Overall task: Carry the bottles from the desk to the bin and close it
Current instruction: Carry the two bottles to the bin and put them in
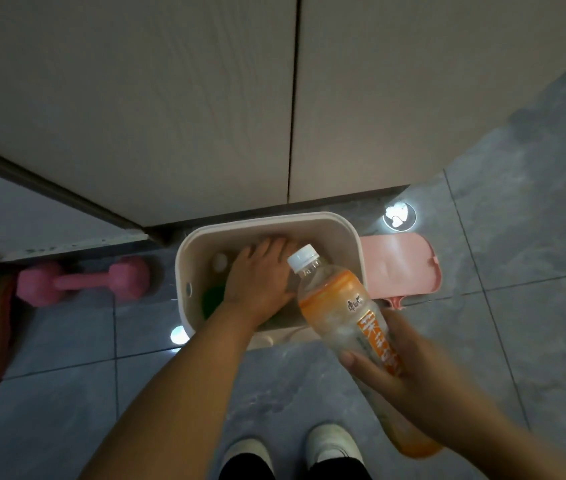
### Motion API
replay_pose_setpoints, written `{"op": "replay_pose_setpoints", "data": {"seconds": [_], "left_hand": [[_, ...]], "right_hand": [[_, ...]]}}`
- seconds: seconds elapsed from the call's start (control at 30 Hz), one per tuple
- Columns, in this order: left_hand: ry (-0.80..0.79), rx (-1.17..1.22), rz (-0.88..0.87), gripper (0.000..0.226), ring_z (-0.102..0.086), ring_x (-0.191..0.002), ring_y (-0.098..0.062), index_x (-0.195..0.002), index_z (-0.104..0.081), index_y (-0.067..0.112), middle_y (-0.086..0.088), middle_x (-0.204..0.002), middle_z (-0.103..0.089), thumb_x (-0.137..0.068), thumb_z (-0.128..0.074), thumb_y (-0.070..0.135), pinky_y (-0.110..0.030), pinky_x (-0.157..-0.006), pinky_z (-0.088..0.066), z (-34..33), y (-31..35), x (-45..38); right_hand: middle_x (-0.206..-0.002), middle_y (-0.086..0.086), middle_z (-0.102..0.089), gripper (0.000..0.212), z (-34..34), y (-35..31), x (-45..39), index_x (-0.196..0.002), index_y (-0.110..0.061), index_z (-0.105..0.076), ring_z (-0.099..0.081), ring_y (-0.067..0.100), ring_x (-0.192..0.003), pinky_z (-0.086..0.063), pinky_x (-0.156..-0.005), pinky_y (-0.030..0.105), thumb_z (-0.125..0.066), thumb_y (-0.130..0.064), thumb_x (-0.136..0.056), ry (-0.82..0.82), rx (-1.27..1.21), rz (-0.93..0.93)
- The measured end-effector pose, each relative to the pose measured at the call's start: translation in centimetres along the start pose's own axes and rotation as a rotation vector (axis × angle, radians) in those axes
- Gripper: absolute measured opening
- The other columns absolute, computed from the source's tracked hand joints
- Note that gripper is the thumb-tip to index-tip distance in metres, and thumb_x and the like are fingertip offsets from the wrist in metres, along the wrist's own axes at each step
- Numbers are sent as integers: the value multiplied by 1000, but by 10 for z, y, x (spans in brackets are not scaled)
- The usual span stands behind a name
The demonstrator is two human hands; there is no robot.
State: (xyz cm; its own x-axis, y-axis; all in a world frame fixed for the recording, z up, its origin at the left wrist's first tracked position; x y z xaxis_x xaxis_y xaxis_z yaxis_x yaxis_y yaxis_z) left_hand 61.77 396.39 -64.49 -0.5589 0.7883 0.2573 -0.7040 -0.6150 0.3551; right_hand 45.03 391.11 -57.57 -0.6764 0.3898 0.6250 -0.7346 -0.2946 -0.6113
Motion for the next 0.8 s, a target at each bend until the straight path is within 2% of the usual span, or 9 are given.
{"op": "replay_pose_setpoints", "data": {"seconds": [0.07,0.1,0.17,0.23,0.33,0.47,0.6,0.7,0.8], "left_hand": [[-43,-73,10,82,-38,-131,-23,-142,-28,16,-5,-144,-41,-76,-64,49,-39,-109,-29,-2,-12,11],[-62,-61,38,79,-41,-130,-22,-141,-31,16,-5,-142,-44,-77,-63,48,-40,-108,-32,0,-21,18],[-90,-14,104,67,-43,-127,-21,-136,-39,17,-3,-137,-48,-79,-63,44,-37,-106,-37,5,-36,31],[-100,36,158,57,-44,-125,-20,-133,-43,19,-2,-136,-49,-83,-61,38,-36,-100,-42,13,-47,47],[-36,181,254,43,-53,-114,-24,-128,-50,17,-6,-130,-53,-87,-58,28,-38,-90,-49,29,-60,66],[124,460,425,22,-61,-95,-29,-108,-61,5,-13,-104,-64,-88,-57,12,-30,-76,-44,46,-77,83],[171,568,457,6,-59,-82,-20,-90,-58,16,-3,-89,-61,-91,-53,14,-21,-62,-41,52,-82,88],[142,550,490,9,-55,-80,-14,-95,-61,14,0,-89,-58,-90,-53,15,-13,-61,-37,47,-87,89],[79,485,538,18,-51,-77,-9,-105,-62,11,1,-93,-59,-90,-53,13,-11,-59,-35,39,-94,94]], "right_hand": [[-89,-14,-67,79,0,-3,-1,-113,-37,-44,-66,2,-78,-56,-73,26,-37,-82,-48,-6,-1,-2],[-89,-13,-66,81,0,-5,-2,-113,-35,-44,-66,2,-78,-57,-73,26,-37,-82,-47,-10,2,-2],[-89,-12,-66,80,2,-13,-6,-111,-34,-44,-65,3,-78,-57,-73,27,-37,-82,-48,-4,-1,6],[-94,-13,-64,69,1,-24,-13,-110,-38,-40,-64,3,-82,-57,-75,30,-43,-80,-55,-14,1,21],[-102,-13,-63,61,-5,-49,-30,-116,-38,-39,-64,6,-87,-57,-77,33,-53,-68,-64,-13,16,82],[-117,-9,-61,65,-26,-80,-62,-125,-30,-38,-62,11,-98,-53,-80,28,-64,-55,-71,6,67,180],[-125,-5,-57,68,-50,-92,-90,-129,-28,-35,-57,16,-111,-50,-94,39,-67,-49,-72,-5,182,237],[-127,-4,-56,66,-61,-81,-101,-128,-29,-35,-53,19,-118,-43,-104,44,-68,-45,-72,-16,230,211],[-132,-5,-52,70,-67,-68,-103,-130,-31,-35,-48,20,-125,-33,-110,43,-71,-44,-72,-24,294,185]]}}
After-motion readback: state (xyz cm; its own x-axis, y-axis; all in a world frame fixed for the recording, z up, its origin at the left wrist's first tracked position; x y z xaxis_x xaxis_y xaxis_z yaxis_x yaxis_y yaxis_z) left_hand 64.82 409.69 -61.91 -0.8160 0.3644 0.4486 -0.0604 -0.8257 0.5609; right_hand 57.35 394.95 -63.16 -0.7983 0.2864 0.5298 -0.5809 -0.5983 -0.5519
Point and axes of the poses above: each hand's wrist, its own x-axis away from the middle knuckle, its own z-axis out of the back of the hand, y = z × x, the point moved 10 cm from there along -x, towards the middle knuckle
